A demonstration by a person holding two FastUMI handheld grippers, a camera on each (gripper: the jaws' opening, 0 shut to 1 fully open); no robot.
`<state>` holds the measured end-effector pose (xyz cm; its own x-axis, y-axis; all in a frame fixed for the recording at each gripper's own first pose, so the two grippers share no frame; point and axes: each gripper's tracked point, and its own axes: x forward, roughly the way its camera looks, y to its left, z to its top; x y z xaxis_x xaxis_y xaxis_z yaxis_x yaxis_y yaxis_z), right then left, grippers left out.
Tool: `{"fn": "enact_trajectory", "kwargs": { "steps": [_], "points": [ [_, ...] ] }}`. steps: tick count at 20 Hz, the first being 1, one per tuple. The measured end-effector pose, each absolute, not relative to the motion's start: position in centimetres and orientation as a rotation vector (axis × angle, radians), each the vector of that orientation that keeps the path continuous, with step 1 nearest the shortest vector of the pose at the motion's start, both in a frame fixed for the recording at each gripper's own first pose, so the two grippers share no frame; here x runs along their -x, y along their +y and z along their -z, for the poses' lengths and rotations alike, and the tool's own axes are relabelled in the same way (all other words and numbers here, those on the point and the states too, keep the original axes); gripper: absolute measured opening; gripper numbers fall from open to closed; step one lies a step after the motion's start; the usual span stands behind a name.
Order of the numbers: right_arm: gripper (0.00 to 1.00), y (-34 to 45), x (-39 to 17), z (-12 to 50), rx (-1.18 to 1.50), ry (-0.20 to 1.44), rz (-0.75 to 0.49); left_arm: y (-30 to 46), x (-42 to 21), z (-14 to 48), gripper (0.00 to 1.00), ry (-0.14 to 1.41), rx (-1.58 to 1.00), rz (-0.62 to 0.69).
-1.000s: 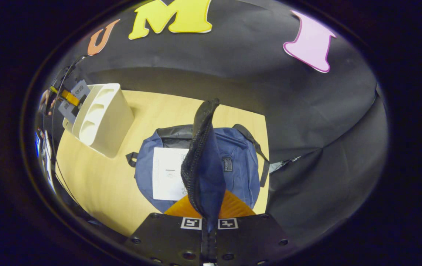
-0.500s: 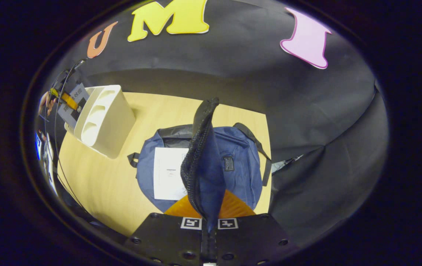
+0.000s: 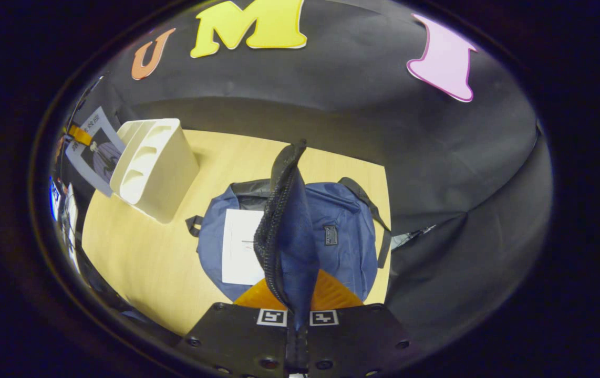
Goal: Open the schoolbag, grab two books from the bookshelf and put them into the schoolbag.
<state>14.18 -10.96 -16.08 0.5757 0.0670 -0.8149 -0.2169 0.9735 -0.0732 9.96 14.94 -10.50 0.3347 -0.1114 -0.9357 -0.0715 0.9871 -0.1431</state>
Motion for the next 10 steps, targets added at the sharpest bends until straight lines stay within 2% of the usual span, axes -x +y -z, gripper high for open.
{"fn": "enact_trajectory", "kwargs": {
  "steps": [3,4,5,6,8,10],
  "points": [
    [0.01,-11.0,-14.2,16.2,0.163,0.943,-0.173,15.3,-7.9,6.1,0.45,1.178,0.223,0.030],
    [0.01,-11.0,-14.2,16.3,0.159,0.942,-0.174,15.5,-7.5,4.5,0.50,1.154,0.249,0.029],
    [0.04,-11.0,-14.2,16.3,0.155,0.941,-0.174,15.6,-7.1,2.9,0.45,1.129,0.281,0.028],
    [0.01,-11.0,-14.2,16.3,0.151,0.940,-0.175,15.6,-6.8,1.5,0.45,1.104,0.318,0.029],
    [0.04,-11.1,-14.1,16.3,0.147,0.938,-0.177,14.9,-6.7,-0.8,0.45,1.065,0.389,0.041],
    [0.01,-11.3,-14.0,16.2,0.142,0.934,-0.176,13.3,-6.3,-2.3,0.44,1.035,0.457,0.074]
  ]
}}
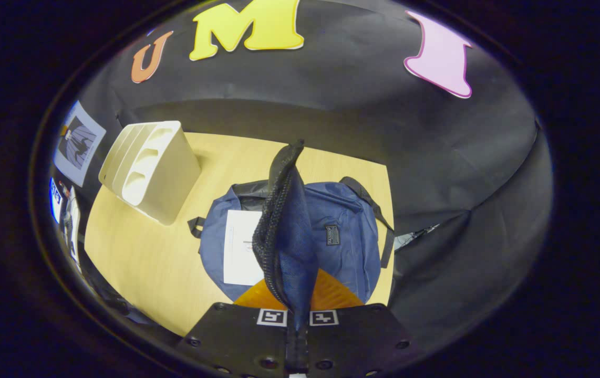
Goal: Open the schoolbag, grab two books from the bookshelf and put them into the schoolbag.
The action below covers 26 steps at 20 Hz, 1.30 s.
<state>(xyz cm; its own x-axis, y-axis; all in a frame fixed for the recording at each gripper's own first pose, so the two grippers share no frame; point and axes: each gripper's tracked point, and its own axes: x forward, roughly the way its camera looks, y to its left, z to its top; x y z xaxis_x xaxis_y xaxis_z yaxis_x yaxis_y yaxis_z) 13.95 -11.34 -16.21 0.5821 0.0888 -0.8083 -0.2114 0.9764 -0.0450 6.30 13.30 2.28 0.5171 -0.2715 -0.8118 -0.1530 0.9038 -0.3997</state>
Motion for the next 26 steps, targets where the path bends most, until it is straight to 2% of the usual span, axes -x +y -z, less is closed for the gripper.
{"fn": "enact_trajectory", "kwargs": {
  "steps": [3,4,10,15,16,18,26],
  "points": [
    [0.01,-11.7,-13.8,15.9,0.134,0.929,-0.172,9.5,-5.5,-3.2,0.44,1.024,0.564,0.149],
    [0.04,-11.9,-13.7,15.9,0.132,0.928,-0.170,7.9,-5.4,-3.4,0.45,1.022,0.604,0.182],
    [0.01,-12.6,-13.4,15.8,0.115,0.929,-0.165,-1.1,-4.9,-1.6,0.44,0.996,0.730,0.304],
    [0.05,-13.4,-13.5,15.9,0.085,0.933,-0.156,-8.3,-2.2,3.9,0.45,1.081,0.861,0.373],
    [0.01,-13.5,-13.6,15.9,0.077,0.936,-0.154,-9.6,-1.7,5.1,0.45,1.097,0.891,0.375],
    [0.01,-13.7,-13.7,16.1,0.060,0.942,-0.153,-11.9,-1.0,7.3,0.45,1.116,0.947,0.373],
    [0.01,-13.3,-13.8,16.3,0.109,0.944,-0.178,-21.9,-0.6,14.6,0.45,1.117,1.024,0.401]
  ]
}}
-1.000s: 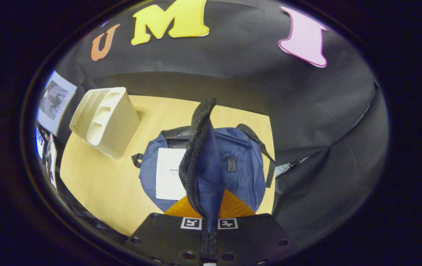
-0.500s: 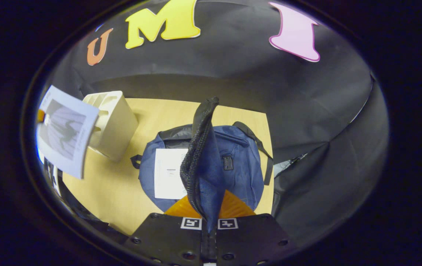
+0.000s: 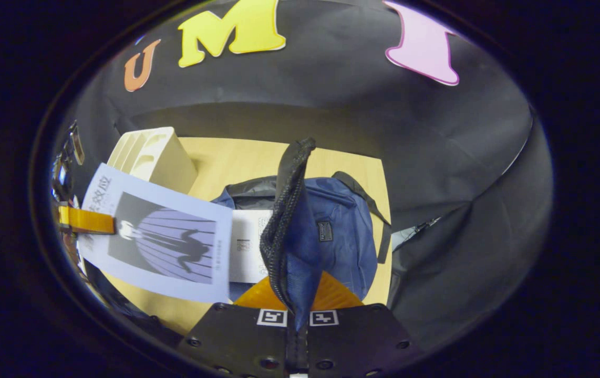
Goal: Open the schoolbag, grab two books from the bookshelf and put them into the schoolbag.
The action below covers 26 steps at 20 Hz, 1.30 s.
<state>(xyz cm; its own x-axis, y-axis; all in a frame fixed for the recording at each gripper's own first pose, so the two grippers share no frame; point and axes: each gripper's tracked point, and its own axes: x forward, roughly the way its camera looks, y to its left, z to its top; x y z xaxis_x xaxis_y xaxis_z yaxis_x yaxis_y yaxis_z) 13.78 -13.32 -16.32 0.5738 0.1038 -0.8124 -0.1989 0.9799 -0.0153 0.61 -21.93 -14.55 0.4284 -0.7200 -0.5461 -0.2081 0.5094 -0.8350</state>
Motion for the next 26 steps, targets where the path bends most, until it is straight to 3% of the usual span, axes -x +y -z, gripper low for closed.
{"fn": "enact_trajectory", "kwargs": {
  "steps": [8,14,26],
  "points": [
    [0.01,-12.9,-13.6,15.7,0.088,0.933,-0.192,-27.6,-2.5,19.6,0.45,1.007,0.926,0.453],
    [0.01,-11.6,-13.1,14.4,0.083,0.912,-0.219,-28.3,-3.5,21.9,0.45,0.963,1.119,0.401],
    [0.01,-8.2,-11.9,13.5,0.150,0.906,-0.264,-33.2,-5.3,24.9,0.46,0.916,1.247,0.447]
  ]
}}
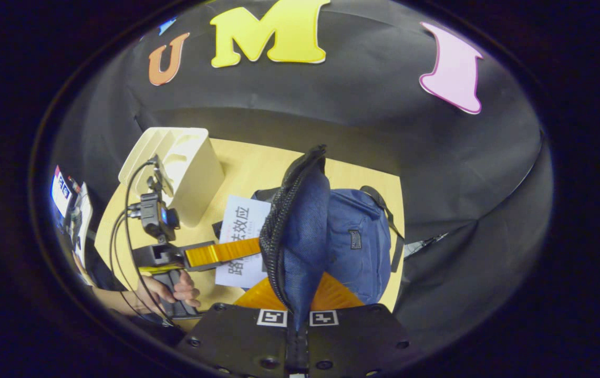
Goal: Open the schoolbag, grab two books from the bookshelf and put them into the schoolbag.
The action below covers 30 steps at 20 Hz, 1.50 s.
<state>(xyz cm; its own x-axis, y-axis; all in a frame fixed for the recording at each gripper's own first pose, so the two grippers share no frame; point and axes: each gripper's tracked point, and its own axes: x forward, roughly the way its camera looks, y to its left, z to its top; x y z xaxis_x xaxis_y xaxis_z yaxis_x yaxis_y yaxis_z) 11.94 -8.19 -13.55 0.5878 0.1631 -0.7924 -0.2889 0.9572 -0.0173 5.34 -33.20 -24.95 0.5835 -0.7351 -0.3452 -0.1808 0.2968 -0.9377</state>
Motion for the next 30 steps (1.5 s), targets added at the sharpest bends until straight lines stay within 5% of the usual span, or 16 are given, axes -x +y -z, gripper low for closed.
{"fn": "enact_trajectory", "kwargs": {
  "steps": [2,3,4,7,9,10,11,12,13,18,30],
  "points": [
    [0.01,-8.0,-11.9,13.6,0.153,0.907,-0.262,-34.3,-5.7,25.5,0.46,0.918,1.284,0.454],
    [0.01,-7.9,-11.9,13.6,0.157,0.907,-0.261,-34.7,-5.8,25.8,0.55,0.922,1.301,0.462],
    [0.01,-7.9,-12.0,13.7,0.160,0.908,-0.259,-35.2,-5.8,26.3,0.47,0.934,1.322,0.465],
    [0.01,-8.1,-11.7,13.7,0.172,0.913,-0.257,-35.7,-5.8,27.5,0.48,0.994,1.356,0.423],
    [0.01,-8.2,-11.7,13.9,0.164,0.919,-0.257,-35.8,-5.4,27.4,0.77,1.049,1.317,0.398],
    [0.01,-8.2,-11.7,13.9,0.157,0.920,-0.257,-35.8,-5.2,27.0,0.70,1.072,1.285,0.400],
    [0.01,-8.2,-11.8,13.9,0.156,0.921,-0.257,-35.8,-5.0,26.7,0.82,1.092,1.245,0.397],
    [0.01,-8.2,-11.9,13.9,0.156,0.920,-0.257,-35.3,-4.4,26.9,0.83,1.132,1.176,0.370],
    [0.01,-8.2,-11.9,13.9,0.154,0.921,-0.257,-34.9,-4.2,27.1,1.00,1.169,1.128,0.350],
    [0.01,-8.0,-11.9,14.0,0.147,0.920,-0.252,-30.7,-2.5,25.7,0.99,1.246,0.922,0.270],
    [0.02,-3.9,-11.1,15.7,0.114,0.901,-0.186,-14.8,-9.6,7.9,0.98,0.605,0.114,0.109]
  ]
}}
